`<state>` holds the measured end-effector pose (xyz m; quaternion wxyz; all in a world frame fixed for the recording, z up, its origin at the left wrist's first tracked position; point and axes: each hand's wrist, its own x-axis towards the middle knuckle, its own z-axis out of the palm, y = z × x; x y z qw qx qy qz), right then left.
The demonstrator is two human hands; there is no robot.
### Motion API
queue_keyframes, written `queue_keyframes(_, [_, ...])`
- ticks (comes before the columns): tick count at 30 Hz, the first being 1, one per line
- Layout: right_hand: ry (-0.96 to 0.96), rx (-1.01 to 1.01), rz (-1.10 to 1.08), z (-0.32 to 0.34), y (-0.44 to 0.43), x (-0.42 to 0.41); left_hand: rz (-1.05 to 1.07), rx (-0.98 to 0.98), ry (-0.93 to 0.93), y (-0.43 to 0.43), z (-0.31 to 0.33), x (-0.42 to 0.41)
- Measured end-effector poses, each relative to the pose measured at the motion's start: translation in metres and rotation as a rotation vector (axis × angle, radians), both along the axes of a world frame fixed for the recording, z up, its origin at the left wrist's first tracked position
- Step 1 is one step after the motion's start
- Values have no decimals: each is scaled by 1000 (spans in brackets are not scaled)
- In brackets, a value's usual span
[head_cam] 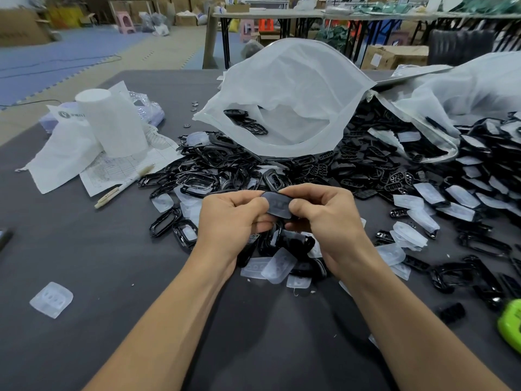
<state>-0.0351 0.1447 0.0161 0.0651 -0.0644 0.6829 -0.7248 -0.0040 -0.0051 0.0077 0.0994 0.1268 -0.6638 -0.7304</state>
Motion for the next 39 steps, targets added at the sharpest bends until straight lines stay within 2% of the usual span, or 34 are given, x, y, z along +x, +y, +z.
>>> queue_keyframes(6, [173, 196, -45, -3, -1, 1, -20, -243, 42, 0, -3, 2])
queue_keyframes(14, [260, 322, -39, -7, 0, 2, -5, -134, 67, 4, -3, 3])
queue_keyframes(19, [101, 132, 17, -3, 1, -2, 5, -137, 84, 9, -4, 3])
queue_keyframes(23, [25, 117, 50, -2, 4, -4, 41, -202, 80, 13, -9, 1])
queue_keyframes(25, [104, 248, 10, -3, 4, -2, 66, -268, 79, 13, -11, 1])
queue_keyframes(28, [402, 607, -32, -5, 5, 5, 91, -341, 60, 9, -12, -1])
queue_keyframes(29, [449, 677, -9, -5, 5, 6, 84, -343, 44, 8, -12, -1])
queue_keyframes(33, [447, 800, -13, 4, 10, 7, 28, -331, -6, 7, -12, 0])
queue_keyframes(37, [379, 826, -21, 13, 21, -1, 34, -506, 25, 9, -10, 4])
queue_keyframes(39, [309, 847, -73, 17, 41, -13, 52, -535, 34, 9, -12, 7])
